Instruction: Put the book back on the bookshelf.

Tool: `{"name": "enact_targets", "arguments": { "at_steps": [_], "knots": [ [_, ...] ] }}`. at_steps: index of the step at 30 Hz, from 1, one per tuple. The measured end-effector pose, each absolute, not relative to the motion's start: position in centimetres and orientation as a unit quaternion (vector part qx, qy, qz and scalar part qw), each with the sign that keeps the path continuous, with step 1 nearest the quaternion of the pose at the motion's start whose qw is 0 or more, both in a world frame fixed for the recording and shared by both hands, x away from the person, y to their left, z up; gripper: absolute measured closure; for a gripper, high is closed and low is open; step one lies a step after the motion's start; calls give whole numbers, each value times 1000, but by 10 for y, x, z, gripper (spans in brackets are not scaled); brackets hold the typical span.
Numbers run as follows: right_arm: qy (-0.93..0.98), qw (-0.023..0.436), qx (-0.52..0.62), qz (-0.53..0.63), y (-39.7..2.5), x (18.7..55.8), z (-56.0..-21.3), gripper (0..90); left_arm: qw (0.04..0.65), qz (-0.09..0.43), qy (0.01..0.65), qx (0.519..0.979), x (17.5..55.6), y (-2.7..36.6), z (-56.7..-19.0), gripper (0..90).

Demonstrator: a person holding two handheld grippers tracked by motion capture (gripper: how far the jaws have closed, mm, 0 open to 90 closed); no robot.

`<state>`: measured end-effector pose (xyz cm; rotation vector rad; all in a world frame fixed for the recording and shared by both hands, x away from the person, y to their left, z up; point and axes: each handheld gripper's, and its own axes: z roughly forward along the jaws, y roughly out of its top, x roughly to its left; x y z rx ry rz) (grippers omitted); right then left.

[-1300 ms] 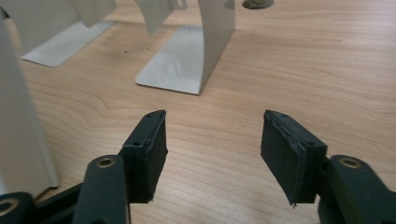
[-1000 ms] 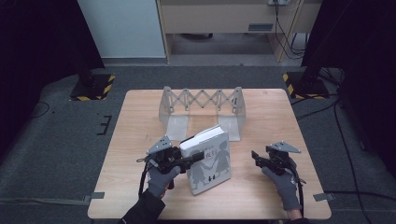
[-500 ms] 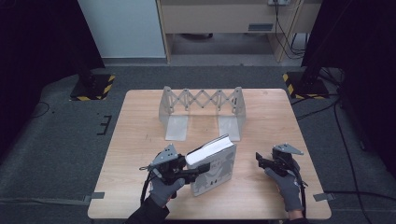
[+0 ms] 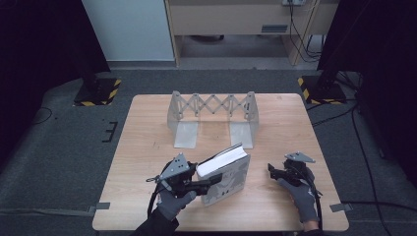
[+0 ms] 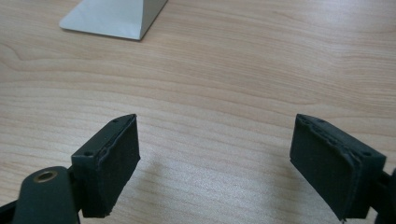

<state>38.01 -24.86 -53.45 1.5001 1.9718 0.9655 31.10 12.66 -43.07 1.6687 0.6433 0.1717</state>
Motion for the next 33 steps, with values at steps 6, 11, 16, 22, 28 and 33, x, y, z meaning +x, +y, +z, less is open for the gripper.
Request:
{"name": "enact_targets", "arguments": {
  "at_steps": [6,11,16,22,28,33],
  "knots": [
    [728,239,548,335,-246,381,-537,150,617,94,274,732,312,123,-426,348],
    [734,231,550,324,-245,382,-538,127,612,118,266,735,312,118,-418,324],
    [739,234,546,318,-243,383,-539,111,611,118,266,736,315,114,-411,296],
    [739,233,547,316,-243,383,-539,91,606,123,254,744,322,105,-395,277],
    [742,231,546,313,-242,383,-539,66,581,122,248,766,330,96,-386,277],
    [742,231,546,313,-242,383,-539,66,562,114,259,777,340,90,-387,255]
  ]
}}
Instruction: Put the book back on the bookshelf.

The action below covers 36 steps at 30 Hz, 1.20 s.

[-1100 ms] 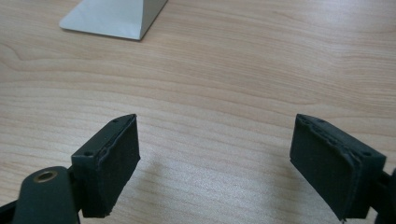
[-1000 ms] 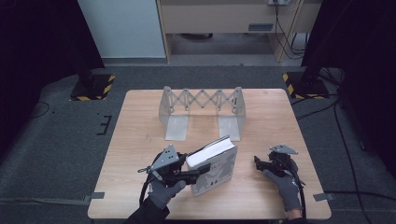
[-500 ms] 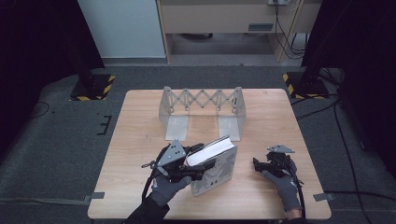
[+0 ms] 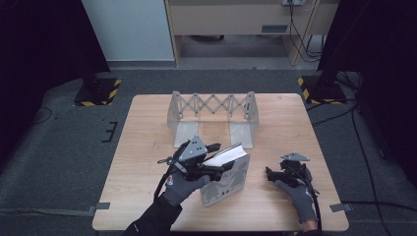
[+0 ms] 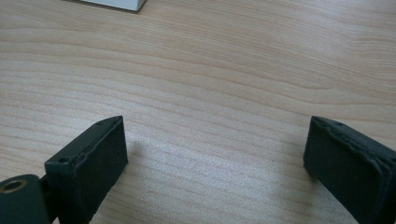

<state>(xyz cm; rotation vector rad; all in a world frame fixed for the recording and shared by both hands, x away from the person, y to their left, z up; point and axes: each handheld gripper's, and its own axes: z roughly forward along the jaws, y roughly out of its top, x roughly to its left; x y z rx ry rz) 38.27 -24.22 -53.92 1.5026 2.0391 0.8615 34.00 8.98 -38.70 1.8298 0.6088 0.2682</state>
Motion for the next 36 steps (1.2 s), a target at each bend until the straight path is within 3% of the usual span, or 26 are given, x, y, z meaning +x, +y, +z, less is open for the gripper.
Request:
{"name": "enact_targets", "arguments": {
  "at_steps": [9,18,31,36],
  "knots": [
    [742,231,546,313,-242,383,-539,66,531,115,269,795,344,85,-391,269],
    [743,232,544,313,-242,383,-539,66,504,93,267,816,340,81,-387,430],
    [742,231,545,313,-242,383,-539,66,495,104,279,817,334,76,-387,373],
    [743,232,544,313,-242,383,-539,66,490,105,276,820,332,74,-386,429]
  ]
}}
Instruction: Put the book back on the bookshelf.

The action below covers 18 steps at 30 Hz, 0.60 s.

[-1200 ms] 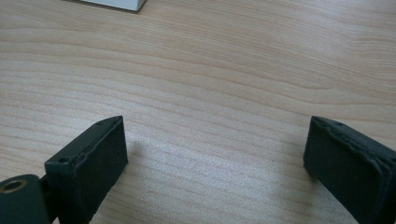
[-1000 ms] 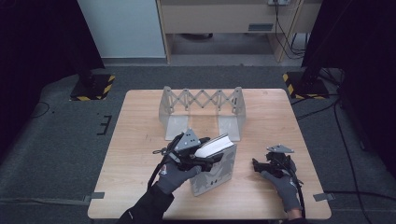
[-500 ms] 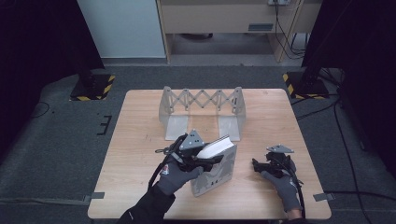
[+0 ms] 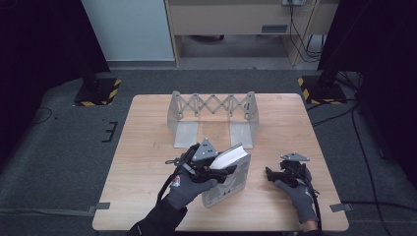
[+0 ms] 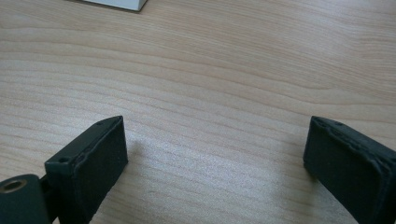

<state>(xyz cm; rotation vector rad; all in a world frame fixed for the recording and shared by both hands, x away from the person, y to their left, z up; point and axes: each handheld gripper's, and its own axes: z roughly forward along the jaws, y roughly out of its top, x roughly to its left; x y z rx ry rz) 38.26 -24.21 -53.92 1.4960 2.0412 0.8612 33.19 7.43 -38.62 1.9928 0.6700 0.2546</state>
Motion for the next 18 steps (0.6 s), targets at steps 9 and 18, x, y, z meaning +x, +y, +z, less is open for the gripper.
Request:
{"name": "enact_targets", "arguments": {
  "at_steps": [9,18],
  "knots": [
    [742,232,545,313,-242,383,-539,66,503,135,280,806,326,72,-387,503],
    [743,230,545,314,-242,383,-539,64,529,119,313,779,333,100,-386,514]
  ]
}}
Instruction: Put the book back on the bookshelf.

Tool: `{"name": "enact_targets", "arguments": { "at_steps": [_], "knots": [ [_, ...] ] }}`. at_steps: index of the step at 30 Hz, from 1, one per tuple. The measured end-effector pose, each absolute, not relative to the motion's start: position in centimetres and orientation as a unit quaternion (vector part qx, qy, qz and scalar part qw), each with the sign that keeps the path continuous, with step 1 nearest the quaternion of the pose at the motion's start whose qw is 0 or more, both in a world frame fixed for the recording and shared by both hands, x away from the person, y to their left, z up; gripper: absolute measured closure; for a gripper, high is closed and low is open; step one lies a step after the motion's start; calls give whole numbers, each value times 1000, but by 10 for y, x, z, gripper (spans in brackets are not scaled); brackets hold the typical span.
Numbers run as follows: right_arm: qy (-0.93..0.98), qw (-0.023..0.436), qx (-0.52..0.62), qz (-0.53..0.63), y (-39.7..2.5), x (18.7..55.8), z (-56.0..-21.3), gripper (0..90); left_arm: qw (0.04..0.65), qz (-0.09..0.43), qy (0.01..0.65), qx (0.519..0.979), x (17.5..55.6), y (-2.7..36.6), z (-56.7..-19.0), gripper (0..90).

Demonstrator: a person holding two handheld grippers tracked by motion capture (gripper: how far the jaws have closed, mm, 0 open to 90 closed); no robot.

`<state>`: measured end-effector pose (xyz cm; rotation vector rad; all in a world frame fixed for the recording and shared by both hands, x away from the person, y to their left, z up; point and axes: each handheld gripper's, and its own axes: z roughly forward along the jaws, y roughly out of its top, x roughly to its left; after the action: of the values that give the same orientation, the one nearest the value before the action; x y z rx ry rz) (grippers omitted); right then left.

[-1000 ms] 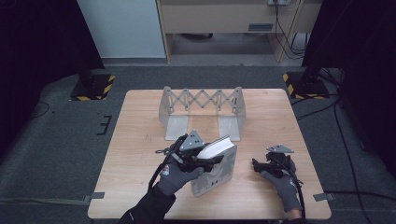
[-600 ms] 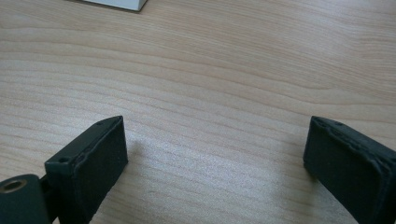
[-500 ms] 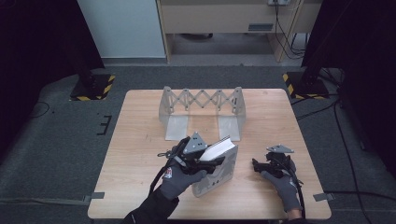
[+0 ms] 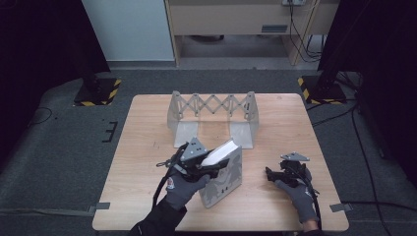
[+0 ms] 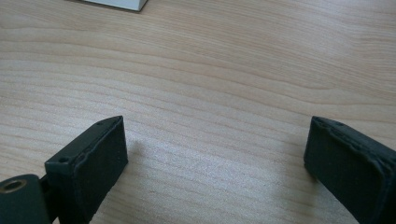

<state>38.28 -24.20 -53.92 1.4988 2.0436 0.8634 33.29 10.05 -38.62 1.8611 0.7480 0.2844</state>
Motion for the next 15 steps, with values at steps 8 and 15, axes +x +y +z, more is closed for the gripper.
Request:
{"name": "enact_targets", "arguments": {
  "at_steps": [8,15],
  "knots": [
    [742,230,546,314,-242,383,-539,63,536,158,344,754,330,140,-375,514],
    [742,230,546,314,-242,383,-539,63,536,192,379,729,335,172,-367,514]
  ]
}}
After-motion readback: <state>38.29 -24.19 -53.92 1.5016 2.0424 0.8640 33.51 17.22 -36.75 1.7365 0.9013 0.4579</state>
